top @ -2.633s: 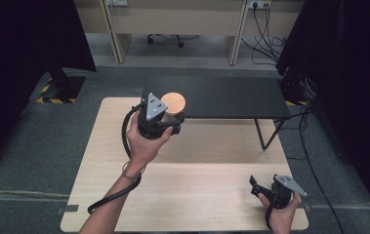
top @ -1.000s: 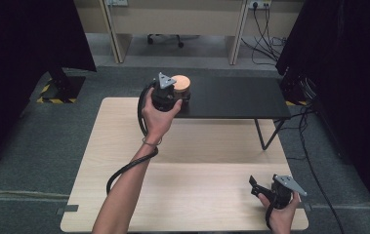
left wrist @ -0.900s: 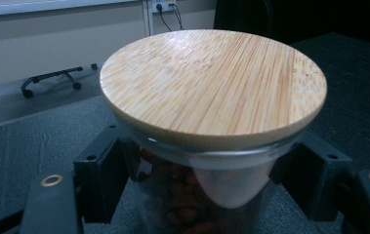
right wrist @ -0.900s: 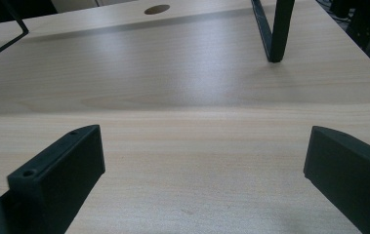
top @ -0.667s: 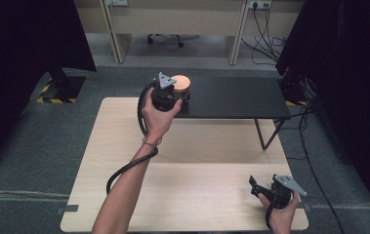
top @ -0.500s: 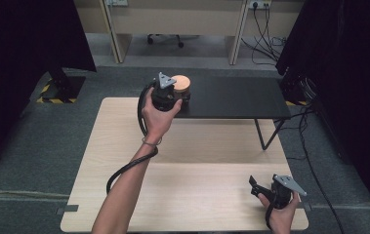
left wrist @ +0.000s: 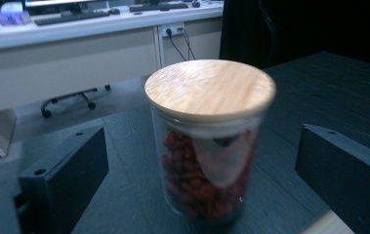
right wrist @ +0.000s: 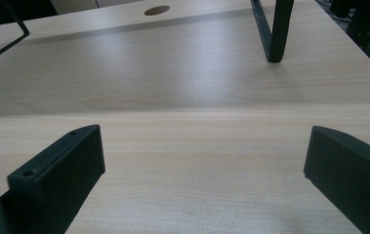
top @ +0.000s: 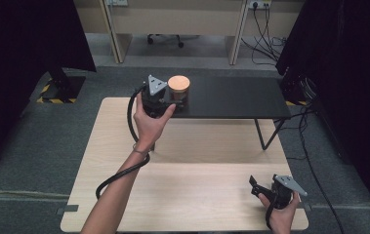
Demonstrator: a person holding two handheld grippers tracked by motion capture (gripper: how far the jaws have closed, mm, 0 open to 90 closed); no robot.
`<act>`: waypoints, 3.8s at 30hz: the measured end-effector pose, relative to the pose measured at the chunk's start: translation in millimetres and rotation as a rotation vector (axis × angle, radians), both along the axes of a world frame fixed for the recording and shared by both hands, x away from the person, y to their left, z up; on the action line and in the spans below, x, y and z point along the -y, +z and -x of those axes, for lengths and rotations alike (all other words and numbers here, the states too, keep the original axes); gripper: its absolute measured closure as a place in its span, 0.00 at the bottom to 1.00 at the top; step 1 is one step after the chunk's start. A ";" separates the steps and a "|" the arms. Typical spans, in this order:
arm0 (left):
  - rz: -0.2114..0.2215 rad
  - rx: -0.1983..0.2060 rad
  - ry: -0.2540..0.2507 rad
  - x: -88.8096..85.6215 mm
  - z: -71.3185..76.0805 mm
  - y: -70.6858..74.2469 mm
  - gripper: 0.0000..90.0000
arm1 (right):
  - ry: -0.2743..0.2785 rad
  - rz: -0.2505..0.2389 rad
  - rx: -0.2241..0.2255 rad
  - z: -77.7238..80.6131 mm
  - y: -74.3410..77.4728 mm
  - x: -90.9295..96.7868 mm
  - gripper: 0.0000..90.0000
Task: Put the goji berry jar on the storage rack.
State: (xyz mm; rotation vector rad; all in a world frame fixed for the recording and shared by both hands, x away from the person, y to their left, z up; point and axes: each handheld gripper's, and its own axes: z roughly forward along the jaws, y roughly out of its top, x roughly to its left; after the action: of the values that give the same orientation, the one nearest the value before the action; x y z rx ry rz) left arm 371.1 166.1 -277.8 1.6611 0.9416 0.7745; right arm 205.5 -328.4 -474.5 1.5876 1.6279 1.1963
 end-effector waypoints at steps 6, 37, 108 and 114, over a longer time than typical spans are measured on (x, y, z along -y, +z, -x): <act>-0.007 0.041 -0.040 -12.2 28.4 3.2 0.07 | -0.003 -0.003 -0.001 0.1 -0.1 0.2 0.02; 0.099 0.106 -0.047 -58.7 126.5 -101.1 0.05 | -0.017 0.007 0.005 1.9 -0.1 -3.5 0.01; 0.086 -0.186 0.080 -59.4 132.2 -208.3 0.06 | -0.021 0.011 0.008 4.0 -0.4 -5.4 0.01; 0.086 -0.186 0.077 -59.5 131.8 -208.4 0.06 | -0.023 0.012 0.009 4.4 -0.6 -5.7 0.01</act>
State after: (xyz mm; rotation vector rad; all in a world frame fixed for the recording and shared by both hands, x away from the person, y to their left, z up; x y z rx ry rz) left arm 239.2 225.5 -486.2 1.6496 1.1588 0.6281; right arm 201.1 -322.7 -475.1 1.5870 1.6036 1.1786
